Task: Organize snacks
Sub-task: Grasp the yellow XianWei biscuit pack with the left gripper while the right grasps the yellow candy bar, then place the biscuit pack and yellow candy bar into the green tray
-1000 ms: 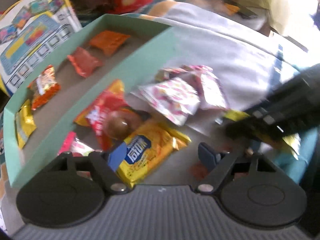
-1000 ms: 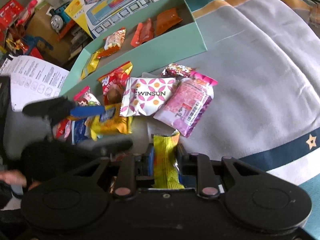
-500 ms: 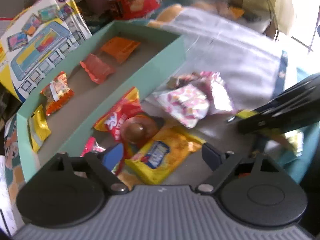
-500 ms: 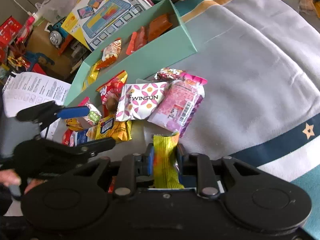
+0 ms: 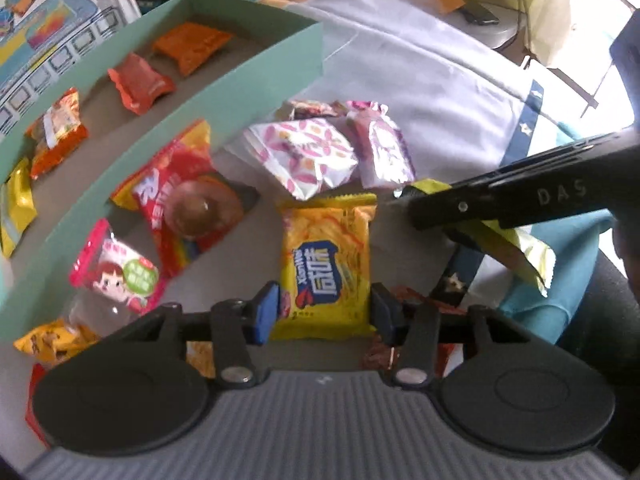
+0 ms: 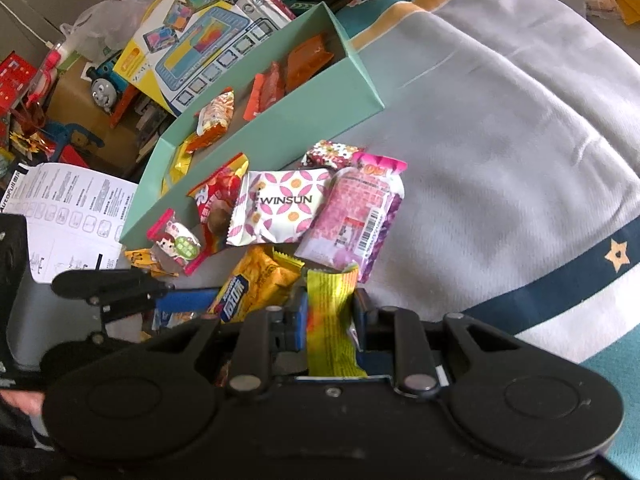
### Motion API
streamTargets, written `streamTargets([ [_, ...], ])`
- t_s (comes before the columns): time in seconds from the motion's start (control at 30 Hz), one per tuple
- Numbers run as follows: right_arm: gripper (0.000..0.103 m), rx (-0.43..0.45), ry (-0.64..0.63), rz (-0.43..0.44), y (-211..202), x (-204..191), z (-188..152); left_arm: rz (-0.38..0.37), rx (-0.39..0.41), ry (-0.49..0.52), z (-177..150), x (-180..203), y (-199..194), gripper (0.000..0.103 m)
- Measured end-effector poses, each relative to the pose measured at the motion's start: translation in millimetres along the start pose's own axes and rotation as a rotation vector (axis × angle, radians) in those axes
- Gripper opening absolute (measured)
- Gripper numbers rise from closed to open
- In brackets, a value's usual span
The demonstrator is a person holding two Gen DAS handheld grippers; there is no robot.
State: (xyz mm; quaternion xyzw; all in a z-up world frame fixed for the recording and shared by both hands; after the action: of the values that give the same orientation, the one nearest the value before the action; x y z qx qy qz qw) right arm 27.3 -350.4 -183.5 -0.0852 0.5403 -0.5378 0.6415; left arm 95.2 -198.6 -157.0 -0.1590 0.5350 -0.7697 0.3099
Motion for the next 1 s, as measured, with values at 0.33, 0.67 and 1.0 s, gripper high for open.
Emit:
streamTargets([
  [0.33, 0.023, 0.037, -0.103, -0.083, 2.0, -16.8, -7.5, 0.023, -0.003, -0.135, 14.9, -9.2, 12.9, 0.048],
  [0.67, 0.022, 0.047, -0.082, -0.067, -17.0, -26.0, 3.5, -0.065, 0.069, -0.212, 3.1, -13.8, -34.5, 0.047],
  [1.0, 0.022, 0.162, -0.062, -0.026, -22.8, -53.8, 86.2, 0.03, 0.23, -0.328, 59.0, -78.8, -72.3, 0.047],
])
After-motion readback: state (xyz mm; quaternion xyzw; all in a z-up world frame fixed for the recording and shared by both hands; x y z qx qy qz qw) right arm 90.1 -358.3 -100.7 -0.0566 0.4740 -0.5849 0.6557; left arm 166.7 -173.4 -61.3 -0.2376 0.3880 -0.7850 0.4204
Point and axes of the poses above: each gripper's, at about its wrist camera, not at the fingertips, and y roughly the way its jaws point, x to its right, z to its top, the point moved 7 cm from there along y, roughly the way its jaws point, and after that the axes turned 7 degrees about y, right-handed, at the moved point
